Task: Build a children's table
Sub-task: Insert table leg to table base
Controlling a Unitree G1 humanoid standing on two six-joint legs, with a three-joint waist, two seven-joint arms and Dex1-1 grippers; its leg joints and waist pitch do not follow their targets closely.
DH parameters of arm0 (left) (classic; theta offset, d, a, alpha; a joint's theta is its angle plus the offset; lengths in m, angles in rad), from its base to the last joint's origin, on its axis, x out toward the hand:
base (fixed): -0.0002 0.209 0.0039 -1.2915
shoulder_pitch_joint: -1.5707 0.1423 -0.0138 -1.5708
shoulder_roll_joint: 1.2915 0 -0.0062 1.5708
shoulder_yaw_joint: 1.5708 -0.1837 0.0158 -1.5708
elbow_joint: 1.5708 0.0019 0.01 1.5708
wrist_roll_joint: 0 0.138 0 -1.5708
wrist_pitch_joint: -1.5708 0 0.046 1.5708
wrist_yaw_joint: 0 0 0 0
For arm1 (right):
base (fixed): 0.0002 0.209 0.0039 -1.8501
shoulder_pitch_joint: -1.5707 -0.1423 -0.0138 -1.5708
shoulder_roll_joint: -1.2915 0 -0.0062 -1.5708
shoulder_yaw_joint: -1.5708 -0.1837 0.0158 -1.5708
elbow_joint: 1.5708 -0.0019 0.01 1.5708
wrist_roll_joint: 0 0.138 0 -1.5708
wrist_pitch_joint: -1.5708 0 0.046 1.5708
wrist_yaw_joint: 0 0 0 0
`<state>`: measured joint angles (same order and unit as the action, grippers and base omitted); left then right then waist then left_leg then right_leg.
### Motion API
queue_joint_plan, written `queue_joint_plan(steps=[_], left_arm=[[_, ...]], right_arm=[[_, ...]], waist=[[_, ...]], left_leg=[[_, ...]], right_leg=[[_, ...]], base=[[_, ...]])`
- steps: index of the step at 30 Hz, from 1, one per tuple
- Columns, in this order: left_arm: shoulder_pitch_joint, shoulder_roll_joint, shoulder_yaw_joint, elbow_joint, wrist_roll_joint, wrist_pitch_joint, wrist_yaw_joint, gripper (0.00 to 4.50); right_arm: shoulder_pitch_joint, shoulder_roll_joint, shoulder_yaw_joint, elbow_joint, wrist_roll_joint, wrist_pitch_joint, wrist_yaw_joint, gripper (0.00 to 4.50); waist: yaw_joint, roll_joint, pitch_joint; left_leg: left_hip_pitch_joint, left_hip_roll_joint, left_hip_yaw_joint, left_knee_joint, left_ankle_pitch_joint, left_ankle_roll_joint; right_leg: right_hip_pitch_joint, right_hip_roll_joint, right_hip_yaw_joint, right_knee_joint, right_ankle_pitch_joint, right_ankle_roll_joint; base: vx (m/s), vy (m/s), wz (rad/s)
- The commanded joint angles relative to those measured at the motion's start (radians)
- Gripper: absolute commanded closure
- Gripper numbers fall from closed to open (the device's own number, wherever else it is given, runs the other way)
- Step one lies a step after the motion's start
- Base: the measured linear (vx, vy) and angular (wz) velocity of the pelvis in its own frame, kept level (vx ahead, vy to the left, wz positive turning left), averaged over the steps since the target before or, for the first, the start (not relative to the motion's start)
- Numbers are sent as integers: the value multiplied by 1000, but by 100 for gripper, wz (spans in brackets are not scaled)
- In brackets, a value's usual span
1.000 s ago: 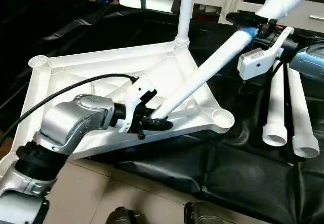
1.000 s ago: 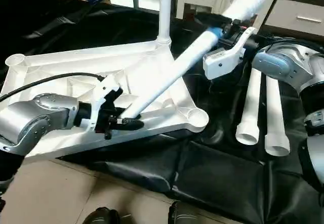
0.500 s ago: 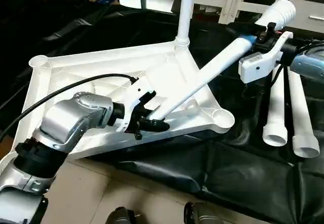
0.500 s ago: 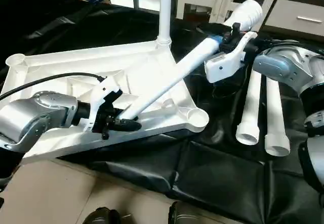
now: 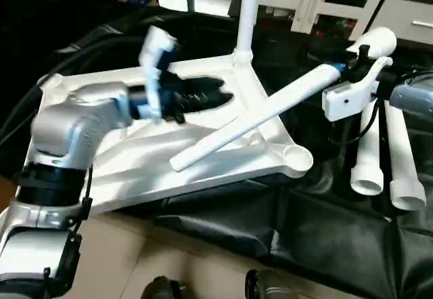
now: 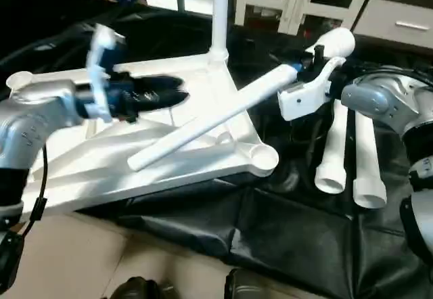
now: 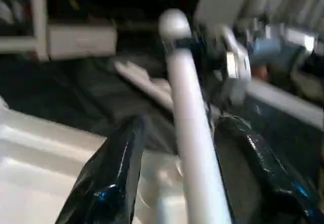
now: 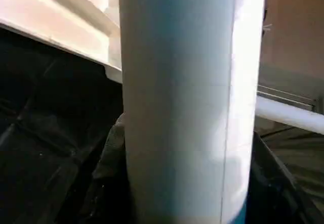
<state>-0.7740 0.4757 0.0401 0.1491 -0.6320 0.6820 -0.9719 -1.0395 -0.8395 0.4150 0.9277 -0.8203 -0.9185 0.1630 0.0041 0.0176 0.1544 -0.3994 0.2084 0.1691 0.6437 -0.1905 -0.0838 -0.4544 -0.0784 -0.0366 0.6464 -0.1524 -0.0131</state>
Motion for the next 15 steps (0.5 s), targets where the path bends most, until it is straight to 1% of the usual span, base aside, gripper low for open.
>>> queue_joint_plan(steps=[1, 2, 3, 4, 5, 6, 7, 8, 9, 10, 11, 12, 13, 14, 15], left_arm=[[-40, -9, 59, 23, -21, -44, 17, 205], [-67, -30, 112, 66, -37, -74, 61, 205], [-67, -30, 112, 66, -37, -74, 61, 205], [-117, -48, 180, 161, -4, -173, 194, 205], [-121, -48, 184, 170, 2, -183, 206, 205], [-153, -41, 208, 255, 70, -284, 325, 205], [-164, -31, 216, 295, 99, -314, 374, 205], [-168, -20, 217, 325, 122, -339, 404, 205], [-171, -11, 220, 349, 138, -358, 422, 205], [-167, 1, 221, 374, 167, -383, 438, 205], [-156, 11, 214, 383, 192, -403, 439, 205], [-155, 11, 214, 383, 194, -404, 439, 205], [-138, 15, 206, 383, 215, -406, 444, 205], [-116, 15, 191, 365, 236, -406, 444, 205], [-91, 4, 181, 333, 240, -382, 449, 205]], right_arm=[[10, -12, -9, 9, 21, 1, 16, 265], [15, -11, -14, 23, 38, 2, 22, 266], [15, -11, -14, 23, 38, 2, 22, 266], [32, -3, -52, 74, 112, 2, 51, 266], [34, -1, -57, 79, 122, 2, 55, 266], [58, 17, -126, 130, 243, 19, 117, 266], [72, 35, -182, 150, 336, 49, 174, 266], [83, 53, -237, 158, 423, 85, 234, 266], [91, 66, -280, 159, 492, 117, 278, 266], [102, 90, -350, 130, 613, 185, 352, 266], [113, 108, -404, 93, 710, 249, 406, 266], [113, 110, -408, 90, 717, 253, 410, 266], [124, 137, -475, 30, 842, 358, 461, 267], [135, 163, -528, -27, 947, 464, 506, 267], [148, 187, -570, -96, 1041, 595, 534, 267]], waist=[[3, -14, -108], [3, -14, -109], [2, -14, -109], [2, -16, -110], [4, -13, -107], [1, -26, -109], [3, -22, -109], [2, -22, -109], [3, -24, -110], [4, -22, -109], [5, -15, -110], [6, -17, -110], [7, -17, -109], [10, -10, -111], [15, -11, -112]], left_leg=[[9, -21, 21, -51, -152, 118], [9, -20, 20, -51, -154, 121], [11, -21, 21, -51, -159, 123], [11, -20, 23, -49, -176, 138], [15, -20, 24, -49, -190, 137], [10, -19, 23, -50, -193, 143], [11, -19, 22, -49, -196, 146], [7, -18, 19, -51, -188, 155], [4, -16, 16, -52, -161, 165], [6, -15, 17, -52, -158, 174], [5, -13, 14, -54, -144, 190], [6, -11, 14, -55, -140, 199], [7, -10, 14, -56, -125, 210], [6, -6, 11, -54, -109, 212], [7, -1, 8, -57, -82, 230]], right_leg=[[79, -7, 22, -57, -119, -294], [80, -8, 22, -56, -103, -302], [78, -6, 22, -56, -97, -307], [78, -5, 21, -57, -93, -315], [74, -5, 21, -60, -105, -314], [78, -4, 20, -61, -106, -305], [80, -6, 21, -59, -113, -299], [84, -9, 20, -57, -114, -293], [85, -10, 19, -56, -96, -303], [84, -11, 20, -57, -87, -310], [87, -16, 20, -53, -64, -326], [86, -17, 20, -56, -54, -332], [88, -16, 20, -54, -27, -346], [88, -24, 22, -48, -9, -355], [91, -27, 22, -45, 28, -370]], base=[[0, 0, 0], [0, 0, 0], [0, 0, 0], [0, 0, 0], [0, 0, 0], [0, 0, 0], [0, 0, 0], [0, 0, 0], [0, 0, 0], [0, 0, 0], [0, 0, 0], [0, 0, 0], [0, 0, 0], [0, 0, 0], [0, 0, 0]])
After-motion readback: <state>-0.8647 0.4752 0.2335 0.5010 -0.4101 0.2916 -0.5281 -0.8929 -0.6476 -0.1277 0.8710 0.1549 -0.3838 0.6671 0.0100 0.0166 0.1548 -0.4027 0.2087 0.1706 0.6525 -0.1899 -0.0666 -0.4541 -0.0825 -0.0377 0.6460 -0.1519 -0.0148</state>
